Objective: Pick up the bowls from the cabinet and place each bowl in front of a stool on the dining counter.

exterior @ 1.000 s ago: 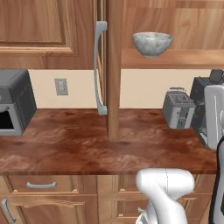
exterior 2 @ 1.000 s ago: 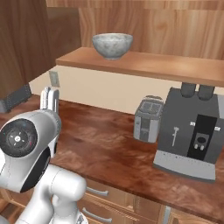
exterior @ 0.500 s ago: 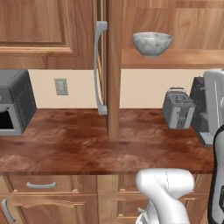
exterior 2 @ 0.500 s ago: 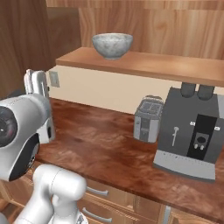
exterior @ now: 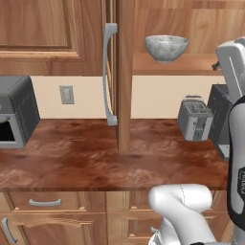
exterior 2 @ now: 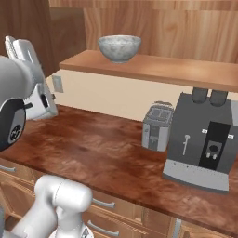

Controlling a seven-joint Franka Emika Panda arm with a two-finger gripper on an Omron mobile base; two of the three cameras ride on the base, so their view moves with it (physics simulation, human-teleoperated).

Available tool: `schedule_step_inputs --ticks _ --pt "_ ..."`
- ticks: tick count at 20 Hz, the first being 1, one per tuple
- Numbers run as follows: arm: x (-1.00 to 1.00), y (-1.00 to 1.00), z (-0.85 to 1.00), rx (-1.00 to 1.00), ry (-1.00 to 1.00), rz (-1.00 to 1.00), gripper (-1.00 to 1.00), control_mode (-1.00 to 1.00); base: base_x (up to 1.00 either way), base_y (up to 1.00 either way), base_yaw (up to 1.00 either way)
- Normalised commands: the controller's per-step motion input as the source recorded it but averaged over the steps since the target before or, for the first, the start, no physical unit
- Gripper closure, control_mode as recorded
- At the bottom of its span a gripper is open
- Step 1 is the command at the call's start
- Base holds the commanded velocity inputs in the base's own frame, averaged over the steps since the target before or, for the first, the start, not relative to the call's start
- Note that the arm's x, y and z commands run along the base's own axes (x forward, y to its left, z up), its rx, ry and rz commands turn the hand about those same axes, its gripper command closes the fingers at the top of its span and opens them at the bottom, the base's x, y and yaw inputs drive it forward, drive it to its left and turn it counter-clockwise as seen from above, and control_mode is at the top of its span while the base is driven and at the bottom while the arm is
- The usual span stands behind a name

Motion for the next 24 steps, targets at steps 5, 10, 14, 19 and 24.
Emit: schedule_step_inputs --ticks 5,10,14,19,24 --pt "0.27 -0.04 0.24 -0.13 0.03 0.05 -1.00 -1.00 0.00 0.00 0.00" --pt "0.03 -0.09 0.03 -0.15 0.00 0.15 -1.00 -1.00 0.00 0.00 0.00" --pt "0.09 -0.17 -0.02 -0.15 0.00 0.25 -1.00 -1.00 0.00 0.00 0.00" --pt "0.19 -0.13 -0.05 -0.19 0.00 0.22 -1.00 -1.00 0.00 0.00 0.00" --pt "0.08 -0.01 0.00 -0.30 -0.04 0.13 -1.00 -1.00 0.00 0.00 0.00"
